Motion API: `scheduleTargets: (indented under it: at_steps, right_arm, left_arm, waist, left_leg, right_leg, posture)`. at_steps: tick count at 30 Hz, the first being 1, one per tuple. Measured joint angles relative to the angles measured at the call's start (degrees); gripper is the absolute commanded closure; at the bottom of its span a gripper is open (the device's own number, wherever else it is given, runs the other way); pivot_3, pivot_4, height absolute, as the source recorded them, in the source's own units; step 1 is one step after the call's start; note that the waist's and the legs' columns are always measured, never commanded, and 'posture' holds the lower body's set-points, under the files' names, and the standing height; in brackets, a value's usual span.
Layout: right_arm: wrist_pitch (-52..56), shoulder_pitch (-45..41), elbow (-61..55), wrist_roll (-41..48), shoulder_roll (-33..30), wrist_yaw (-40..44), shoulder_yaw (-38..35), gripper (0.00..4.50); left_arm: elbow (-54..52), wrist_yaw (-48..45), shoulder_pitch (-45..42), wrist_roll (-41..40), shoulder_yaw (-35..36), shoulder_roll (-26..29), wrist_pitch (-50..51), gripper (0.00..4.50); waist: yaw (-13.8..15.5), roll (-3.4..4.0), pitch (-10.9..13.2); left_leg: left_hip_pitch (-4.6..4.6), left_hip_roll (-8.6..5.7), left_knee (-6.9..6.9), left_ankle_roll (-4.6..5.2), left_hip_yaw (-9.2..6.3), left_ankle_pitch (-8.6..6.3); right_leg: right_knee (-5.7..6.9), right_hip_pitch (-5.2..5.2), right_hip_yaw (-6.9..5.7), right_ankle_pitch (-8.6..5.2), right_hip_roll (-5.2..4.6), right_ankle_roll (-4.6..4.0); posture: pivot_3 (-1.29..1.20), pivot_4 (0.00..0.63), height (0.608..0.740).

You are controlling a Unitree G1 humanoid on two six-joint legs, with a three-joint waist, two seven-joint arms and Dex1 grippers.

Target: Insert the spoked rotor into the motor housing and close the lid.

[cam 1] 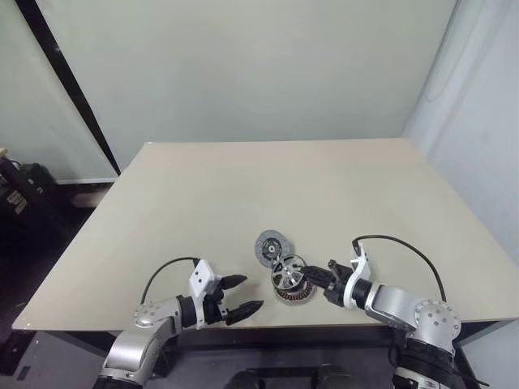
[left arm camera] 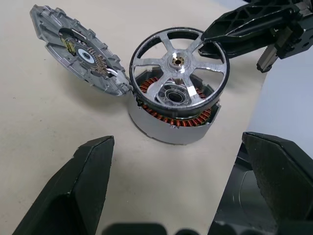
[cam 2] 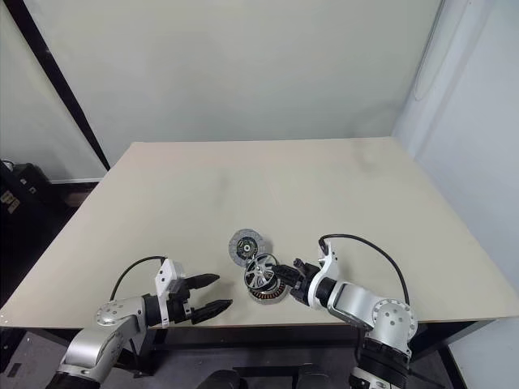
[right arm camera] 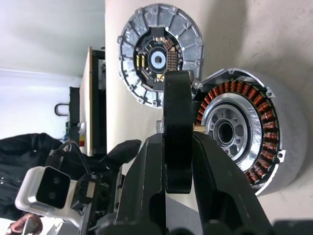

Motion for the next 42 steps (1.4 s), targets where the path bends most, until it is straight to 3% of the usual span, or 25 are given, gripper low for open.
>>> scheduleTargets:
  at_steps: [16, 17, 23, 28, 32, 35, 37, 42]
  right_arm:
    - [-1.68, 2.07, 0.02, 0.1, -2.84, 1.4, 2.27, 4.08]
    - [-1.9, 2.17, -0.09, -0.08, -3.14, 1.6, 2.79, 3.34]
    - [-3.77, 3.79, -0.15, -1.87, -5.39, 2.23, 5.0, 1.34]
    - [-5.1, 3.53, -2.45, -1.62, -7.49, 3.16, 5.61, 1.34]
    - [-11.47, 3.71, -11.28, -7.94, -18.68, 10.66, 14.78, 1.34]
    - [-23.63, 4.22, -16.85, -19.09, -26.19, 18.22, 24.41, 1.94]
    - [-31.6, 4.82, -17.48, -26.75, -28.44, 21.83, 32.02, 2.62]
    - [-44.77, 6.09, -10.32, -39.67, -25.12, 26.12, 45.51, 4.4]
  left_arm:
    - [0.01, 0.03, -0.14, 0.11, 0.0, 0.02, 0.0, 0.0]
    - [0.01, 0.03, -0.2, 0.12, 0.0, 0.02, 0.0, 0.0]
    - [0.02, 0.01, -0.44, 0.72, 0.0, 0.0, 0.0, 0.0]
    - [0.02, -0.01, -0.7, 0.81, -0.01, -0.08, -0.01, 0.0]
    - [0.05, 0.0, -0.71, 0.83, 0.0, -0.13, -0.01, 0.0]
    - [0.1, 0.07, -0.7, 0.83, 0.08, -0.12, -0.01, 0.0]
    - [0.1, 0.06, -0.88, 0.82, 0.08, -0.14, -0.03, 0.0]
    - [0.85, 0.07, -1.13, 0.85, 0.14, -0.1, -0.07, 0.0]
  waist:
    - [0.02, 0.0, 0.0]
    - [0.02, 0.0, 0.0]
    - [-0.03, 0.0, 0.0]
    - [0.0, 0.0, 0.0]
    - [0.03, 0.0, 0.02]
    - [0.0, -0.13, 0.0]
    - [-0.09, -0.21, 0.02]
    - [0.02, -0.33, 0.06]
  left_leg:
    - [0.01, -0.01, 0.0, 0.0, 0.01, 0.0]
    - [0.01, -0.01, 0.0, 0.0, 0.01, 0.0]
    - [0.0, 0.02, 0.0, 0.0, 0.04, 0.0]
    - [-0.01, 0.01, 0.01, 0.0, 0.04, 0.0]
    - [-0.07, -0.03, 0.02, 0.0, 0.05, 0.0]
    - [-0.05, 0.0, -0.01, -0.02, 0.02, -0.01]
    - [-0.01, 0.07, -0.05, -0.04, 0.07, -0.03]
    - [-0.03, 0.03, 0.01, -0.03, 0.07, -0.02]
  right_leg:
    - [-0.02, 0.03, 0.01, 0.0, -0.01, 0.0]
    - [-0.02, 0.03, 0.01, 0.0, -0.01, 0.0]
    - [-0.01, -0.01, 0.01, 0.0, 0.0, 0.0]
    - [-0.02, -0.01, 0.01, 0.0, 0.0, 0.0]
    - [-0.07, -0.04, 0.02, -0.01, -0.04, 0.01]
    - [-0.09, -0.04, -0.05, -0.01, -0.02, 0.01]
    - [-0.09, -0.06, -0.05, -0.01, 0.0, 0.0]
    - [-0.08, -0.03, -0.03, -0.02, 0.0, 0.0]
  posture:
    - [0.0, 0.0, 0.74]
    - [0.0, 0.0, 0.74]
    - [0.0, 0.0, 0.74]
    - [0.0, 0.0, 0.74]
    - [0.0, 0.0, 0.74]
    - [0.0, 0.0, 0.74]
    - [0.0, 0.0, 0.74]
    - [0.0, 0.0, 0.74]
